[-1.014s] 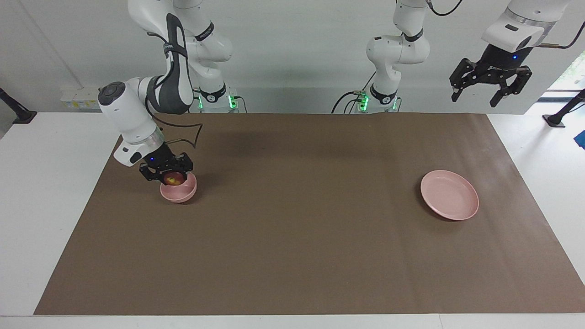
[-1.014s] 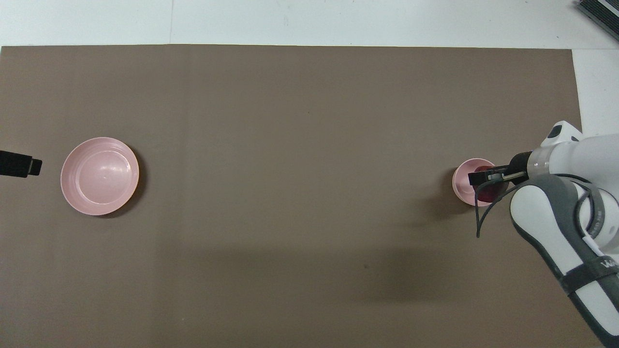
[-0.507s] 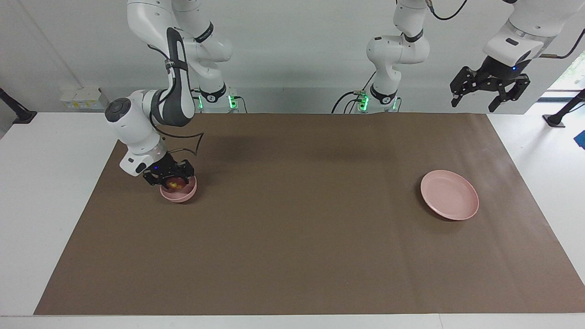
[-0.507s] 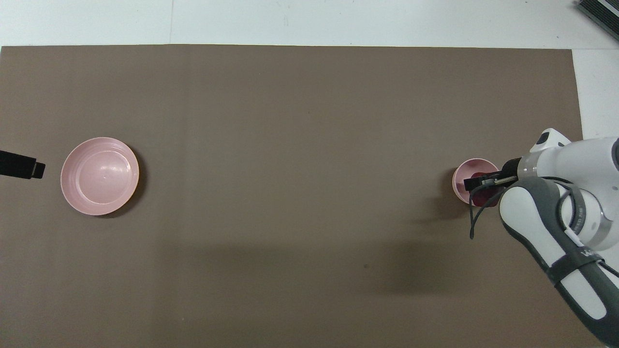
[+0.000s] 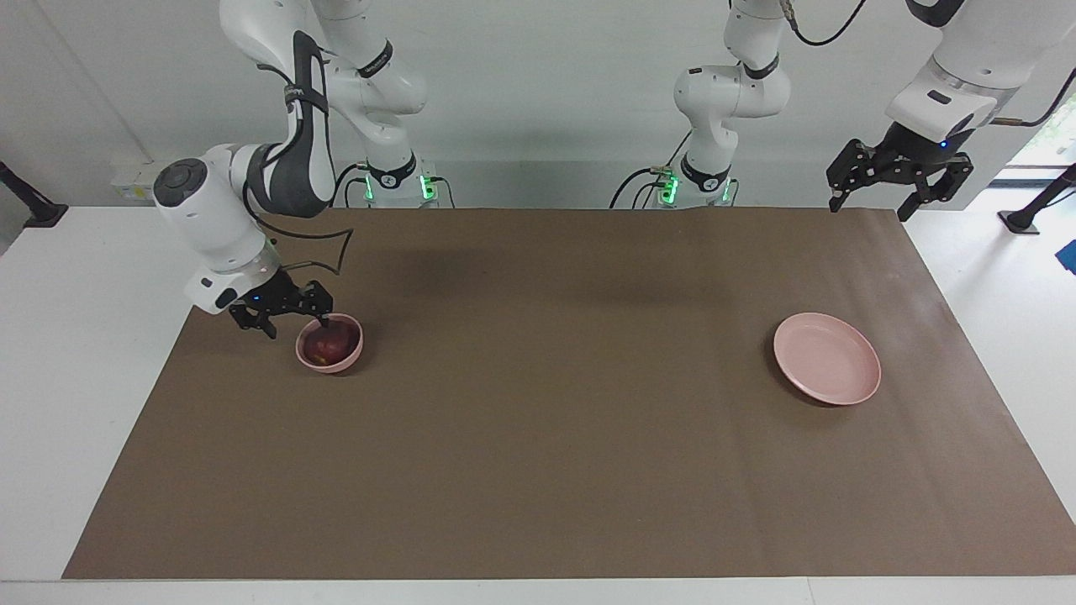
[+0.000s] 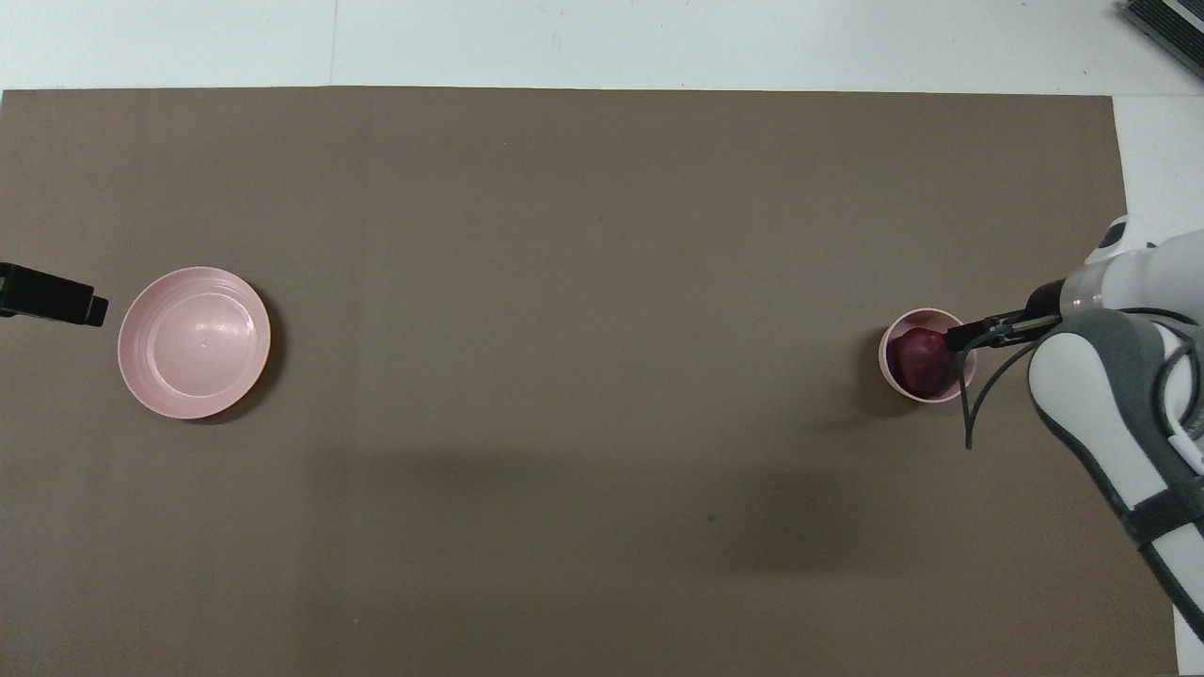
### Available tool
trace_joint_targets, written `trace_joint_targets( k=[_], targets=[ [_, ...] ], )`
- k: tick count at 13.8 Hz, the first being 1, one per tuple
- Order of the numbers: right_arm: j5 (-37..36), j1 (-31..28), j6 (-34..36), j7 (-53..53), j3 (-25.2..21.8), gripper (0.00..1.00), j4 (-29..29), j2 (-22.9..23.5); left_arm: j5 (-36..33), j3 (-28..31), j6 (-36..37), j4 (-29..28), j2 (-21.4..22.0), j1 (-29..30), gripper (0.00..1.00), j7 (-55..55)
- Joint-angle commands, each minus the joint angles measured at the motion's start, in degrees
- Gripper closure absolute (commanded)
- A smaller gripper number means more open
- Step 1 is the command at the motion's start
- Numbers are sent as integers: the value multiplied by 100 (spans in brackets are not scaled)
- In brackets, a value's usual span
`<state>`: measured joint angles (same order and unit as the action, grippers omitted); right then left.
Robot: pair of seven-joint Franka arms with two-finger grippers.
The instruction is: Move apple from plate to bowl
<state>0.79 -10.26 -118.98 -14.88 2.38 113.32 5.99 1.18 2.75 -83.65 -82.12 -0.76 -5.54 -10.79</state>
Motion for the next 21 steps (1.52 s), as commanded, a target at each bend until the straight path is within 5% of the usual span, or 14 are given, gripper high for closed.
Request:
trace_joint_targets(
  k=[1,4,10,14,21],
  targets=[
    [-639,-12,601,914,61,0,-511,16,-30,-21,-47,21,50,53,0,-3],
    [-835,50,1489,1566,78,0,-1117,-54,-30,-21,-20,30,50,44,0,6],
    [-282,296,2360,2042,227,0,-1442,-810,-47,-21,50,-40,76,70,0,15],
    [9,296,3352,2226,307,0,-2400,-565,-39,-21,76,-49,94,35,0,15],
    [18,349,3346,2174,307,0,-2507,-468,-39,-21,208,-216,208,97,0,24]
  ],
)
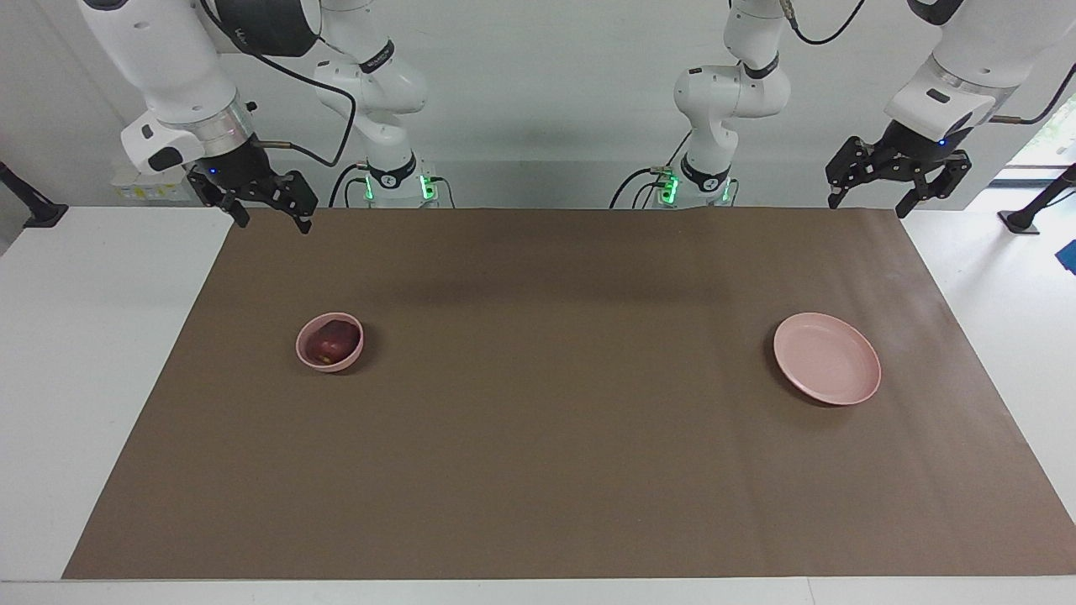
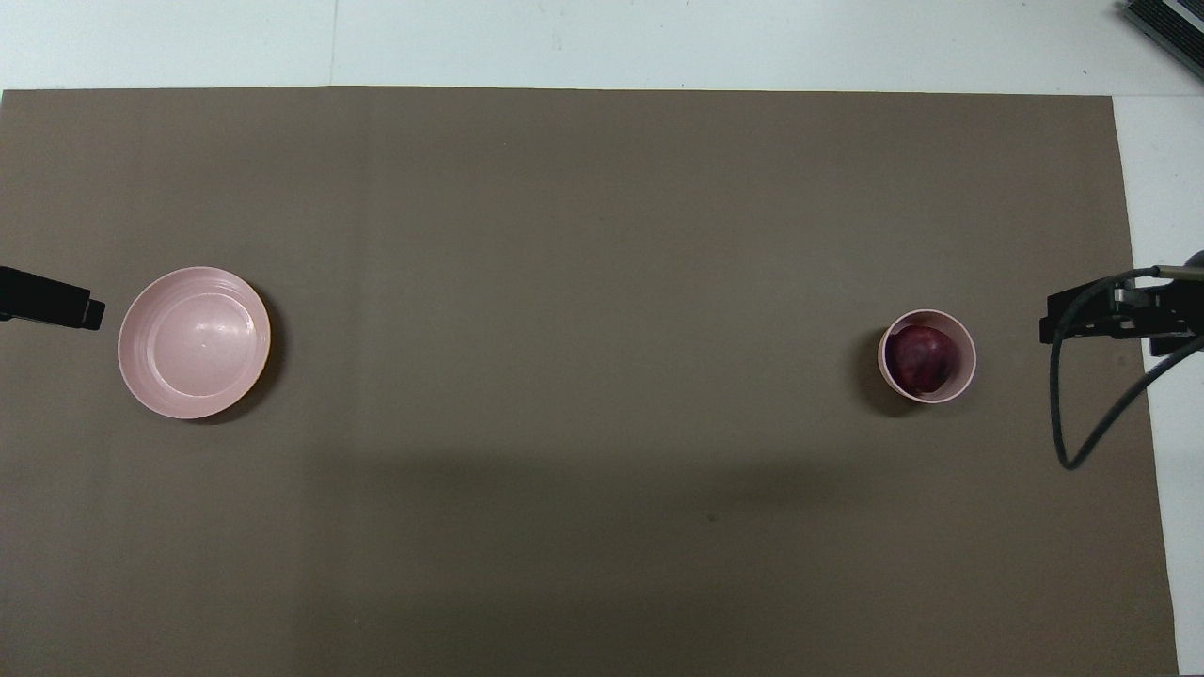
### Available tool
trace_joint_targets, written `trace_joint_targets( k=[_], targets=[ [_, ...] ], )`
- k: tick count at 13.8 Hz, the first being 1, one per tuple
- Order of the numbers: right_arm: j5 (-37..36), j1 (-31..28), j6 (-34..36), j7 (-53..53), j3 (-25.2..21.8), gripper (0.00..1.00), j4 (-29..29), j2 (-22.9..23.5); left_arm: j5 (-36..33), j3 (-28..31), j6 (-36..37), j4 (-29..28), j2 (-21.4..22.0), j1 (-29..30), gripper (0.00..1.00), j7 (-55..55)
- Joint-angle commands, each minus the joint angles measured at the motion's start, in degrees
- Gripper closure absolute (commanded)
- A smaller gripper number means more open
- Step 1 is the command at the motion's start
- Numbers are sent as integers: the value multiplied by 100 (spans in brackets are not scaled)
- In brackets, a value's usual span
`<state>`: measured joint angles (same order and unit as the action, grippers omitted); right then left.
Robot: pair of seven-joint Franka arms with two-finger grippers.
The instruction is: Move apple from plate to bowl
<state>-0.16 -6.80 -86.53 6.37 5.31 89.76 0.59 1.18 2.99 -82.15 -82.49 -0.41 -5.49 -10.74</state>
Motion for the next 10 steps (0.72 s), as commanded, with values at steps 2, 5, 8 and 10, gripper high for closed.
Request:
trace_joint_targets(
  k=[2,5,8,10],
  targets=[
    [95,-5,101,58,5,0,-143,64,-39,-44,59,-179,173,92,0,20],
    [17,-5,101,75,5,0,-135,56,-47,-44,-3,-162,164,92,0,20],
    [16,-14,101,75,5,0,-134,56,-47,-44,-3,-162,155,100,0,11],
    [16,-5,101,67,5,0,-134,56,-47,-35,32,-162,164,100,0,11]
  ],
)
